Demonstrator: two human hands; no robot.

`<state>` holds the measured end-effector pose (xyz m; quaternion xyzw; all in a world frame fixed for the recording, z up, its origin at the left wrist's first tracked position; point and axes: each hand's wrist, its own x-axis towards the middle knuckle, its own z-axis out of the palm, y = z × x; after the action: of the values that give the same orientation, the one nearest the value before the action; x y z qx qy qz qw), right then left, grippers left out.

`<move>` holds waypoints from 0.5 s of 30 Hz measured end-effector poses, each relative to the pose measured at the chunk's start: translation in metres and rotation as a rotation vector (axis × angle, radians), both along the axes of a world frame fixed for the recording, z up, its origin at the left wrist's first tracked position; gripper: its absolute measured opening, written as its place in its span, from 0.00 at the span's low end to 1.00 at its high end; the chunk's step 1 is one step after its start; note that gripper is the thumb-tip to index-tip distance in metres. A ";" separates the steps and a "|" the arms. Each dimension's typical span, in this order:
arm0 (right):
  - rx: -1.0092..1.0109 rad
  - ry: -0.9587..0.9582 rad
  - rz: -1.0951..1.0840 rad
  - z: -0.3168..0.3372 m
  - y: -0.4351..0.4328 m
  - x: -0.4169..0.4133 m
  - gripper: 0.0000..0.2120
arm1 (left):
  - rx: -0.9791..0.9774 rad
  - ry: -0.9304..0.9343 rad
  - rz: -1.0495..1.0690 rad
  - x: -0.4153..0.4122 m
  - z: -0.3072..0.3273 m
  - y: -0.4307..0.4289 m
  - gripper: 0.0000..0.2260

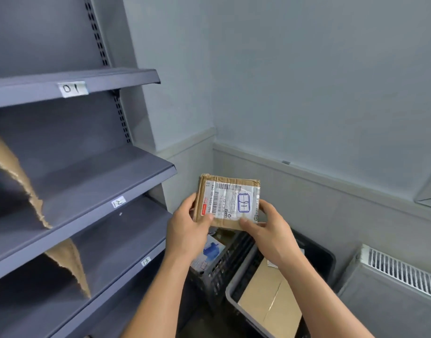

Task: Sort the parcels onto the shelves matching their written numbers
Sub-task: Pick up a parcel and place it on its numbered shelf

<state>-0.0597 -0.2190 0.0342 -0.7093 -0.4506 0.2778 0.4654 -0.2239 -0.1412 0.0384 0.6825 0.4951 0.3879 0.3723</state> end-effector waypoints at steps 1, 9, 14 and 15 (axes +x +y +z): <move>0.005 -0.007 -0.002 0.005 -0.001 -0.005 0.23 | 0.017 -0.013 0.005 -0.006 0.005 0.000 0.20; 0.095 0.069 -0.008 0.031 -0.019 -0.043 0.31 | 0.109 -0.078 -0.018 -0.045 0.040 -0.006 0.24; 0.106 0.156 -0.074 0.024 -0.032 -0.063 0.16 | 0.150 -0.185 0.051 -0.043 0.038 -0.009 0.33; 0.117 0.203 -0.096 0.023 -0.032 -0.066 0.14 | 0.134 -0.249 0.067 -0.041 0.037 -0.013 0.34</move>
<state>-0.1262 -0.2514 0.0573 -0.6700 -0.3824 0.2989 0.5618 -0.2649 -0.1539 0.0756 0.6355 0.4404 0.5140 0.3714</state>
